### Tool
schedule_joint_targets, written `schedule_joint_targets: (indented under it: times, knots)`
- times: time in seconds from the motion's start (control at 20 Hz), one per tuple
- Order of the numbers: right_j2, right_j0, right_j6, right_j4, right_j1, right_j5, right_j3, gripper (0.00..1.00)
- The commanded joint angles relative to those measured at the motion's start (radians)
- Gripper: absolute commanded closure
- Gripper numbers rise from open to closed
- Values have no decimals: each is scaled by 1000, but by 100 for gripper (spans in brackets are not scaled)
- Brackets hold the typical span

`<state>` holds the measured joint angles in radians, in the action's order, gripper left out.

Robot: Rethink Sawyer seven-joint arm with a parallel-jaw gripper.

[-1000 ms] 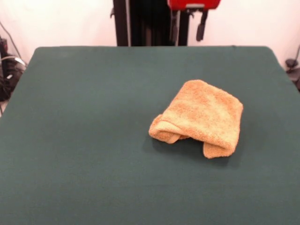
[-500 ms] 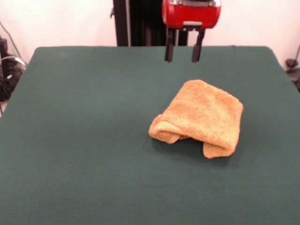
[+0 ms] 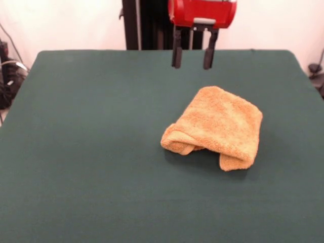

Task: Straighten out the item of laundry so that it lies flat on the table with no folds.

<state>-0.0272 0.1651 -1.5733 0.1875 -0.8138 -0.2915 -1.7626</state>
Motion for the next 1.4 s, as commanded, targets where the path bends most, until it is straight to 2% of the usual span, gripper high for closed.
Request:
schedule_joint_targets:
  times: [0.05,0.3,0.55,0.9,1.4]
  knots:
    - [-188,60,-1,70,-12,80,-29,0]
    - [-227,108,17,132,49,98,-19,0]
    - [-197,83,-17,146,94,65,42,0]
    - [-267,164,20,178,85,50,9,0]
    - [-285,170,-7,203,104,28,15,0]
